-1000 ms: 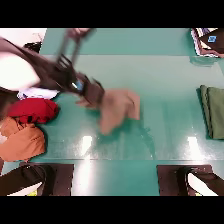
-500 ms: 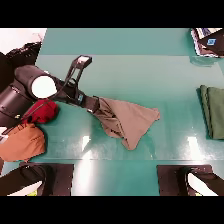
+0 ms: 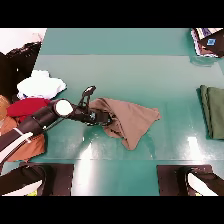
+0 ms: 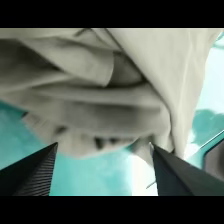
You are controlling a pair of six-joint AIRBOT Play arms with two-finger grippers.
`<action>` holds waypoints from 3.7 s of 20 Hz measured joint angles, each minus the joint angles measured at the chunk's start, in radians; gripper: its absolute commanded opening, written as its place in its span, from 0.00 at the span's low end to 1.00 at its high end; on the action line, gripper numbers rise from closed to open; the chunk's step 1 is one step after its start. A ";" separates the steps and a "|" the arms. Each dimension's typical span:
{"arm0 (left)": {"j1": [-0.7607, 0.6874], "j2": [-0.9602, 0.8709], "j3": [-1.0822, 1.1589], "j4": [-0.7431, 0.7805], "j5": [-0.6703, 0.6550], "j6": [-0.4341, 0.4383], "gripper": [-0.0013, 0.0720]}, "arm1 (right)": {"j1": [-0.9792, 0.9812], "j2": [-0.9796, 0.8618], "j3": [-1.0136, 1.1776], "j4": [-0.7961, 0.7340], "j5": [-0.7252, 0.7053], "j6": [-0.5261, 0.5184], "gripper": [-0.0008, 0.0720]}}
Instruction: Fold the shirts.
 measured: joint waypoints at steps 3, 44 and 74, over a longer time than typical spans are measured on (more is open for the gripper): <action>0.000 -0.073 -0.019 -0.161 0.051 0.095 0.82 | 0.000 0.000 0.000 0.000 0.002 0.000 0.04; 0.270 0.061 0.088 0.063 -0.296 0.262 0.05 | 0.536 -0.262 -0.895 0.472 -0.475 -0.053 0.03; 0.270 0.155 0.375 0.419 -0.601 0.180 0.05 | 0.455 -0.430 -0.576 0.025 -0.289 -0.066 0.60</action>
